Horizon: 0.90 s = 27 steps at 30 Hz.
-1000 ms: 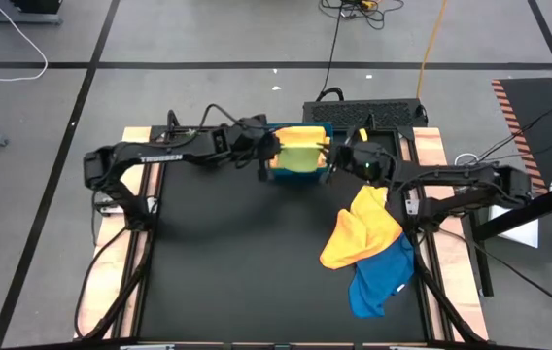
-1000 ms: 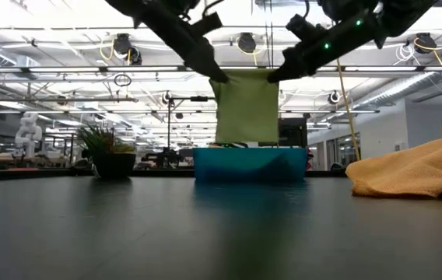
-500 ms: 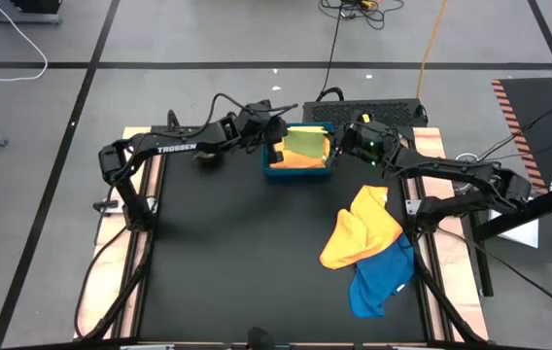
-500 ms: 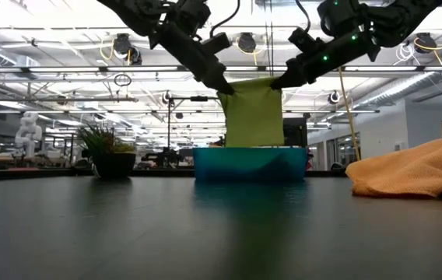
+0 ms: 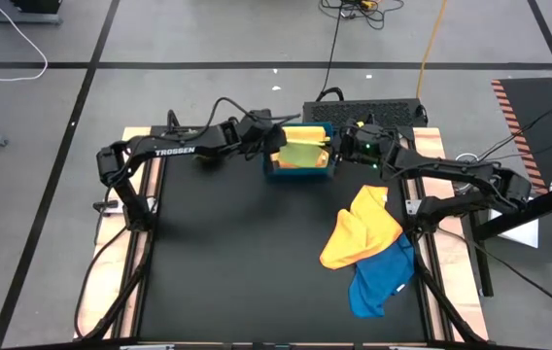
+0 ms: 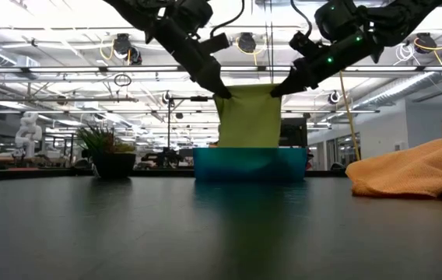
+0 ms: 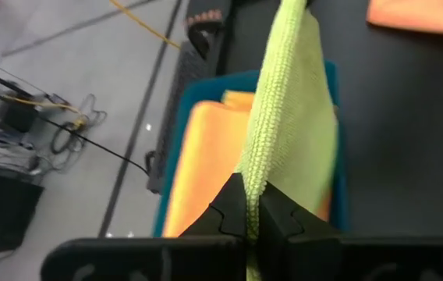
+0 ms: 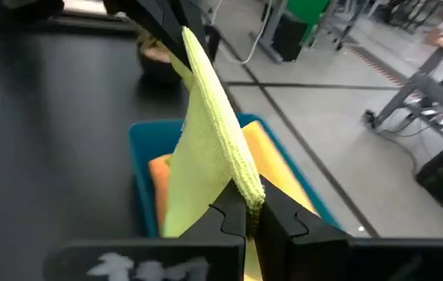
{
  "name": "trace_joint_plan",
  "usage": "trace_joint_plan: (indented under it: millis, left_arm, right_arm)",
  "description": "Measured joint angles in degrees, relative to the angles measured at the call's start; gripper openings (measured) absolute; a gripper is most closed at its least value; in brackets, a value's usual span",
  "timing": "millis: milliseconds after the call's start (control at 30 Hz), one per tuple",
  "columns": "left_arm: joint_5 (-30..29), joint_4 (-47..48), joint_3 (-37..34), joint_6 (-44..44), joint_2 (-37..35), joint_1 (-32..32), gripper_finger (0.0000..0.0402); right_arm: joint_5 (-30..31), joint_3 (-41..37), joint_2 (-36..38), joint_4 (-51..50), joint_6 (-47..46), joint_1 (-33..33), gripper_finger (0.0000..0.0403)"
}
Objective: Fold microfiber towels
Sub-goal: Stack the green microfiber cloth on top of the orange microfiber cloth into the blue bin
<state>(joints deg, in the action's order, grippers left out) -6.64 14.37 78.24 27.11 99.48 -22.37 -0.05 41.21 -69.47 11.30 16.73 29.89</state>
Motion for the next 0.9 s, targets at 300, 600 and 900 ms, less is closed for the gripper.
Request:
trace_joint_plan:
  millis: [300,600,900]
  left_arm:
    - [-0.4,5.9,0.0,-2.1,0.0,3.6,0.0005]
    - [-0.1,9.2,0.0,-6.5,-0.7,4.7,0.0005]
    - [5.6,8.2,0.0,-7.4,1.9,-1.6,0.0007]
  right_arm:
    - [-0.2,0.0,0.0,-3.3,-1.3,-3.6,0.0]
    - [-1.9,0.0,0.0,-3.7,-5.5,-4.8,0.0]
    - [-1.8,0.1,-7.5,-1.1,-7.5,-1.0,0.0]
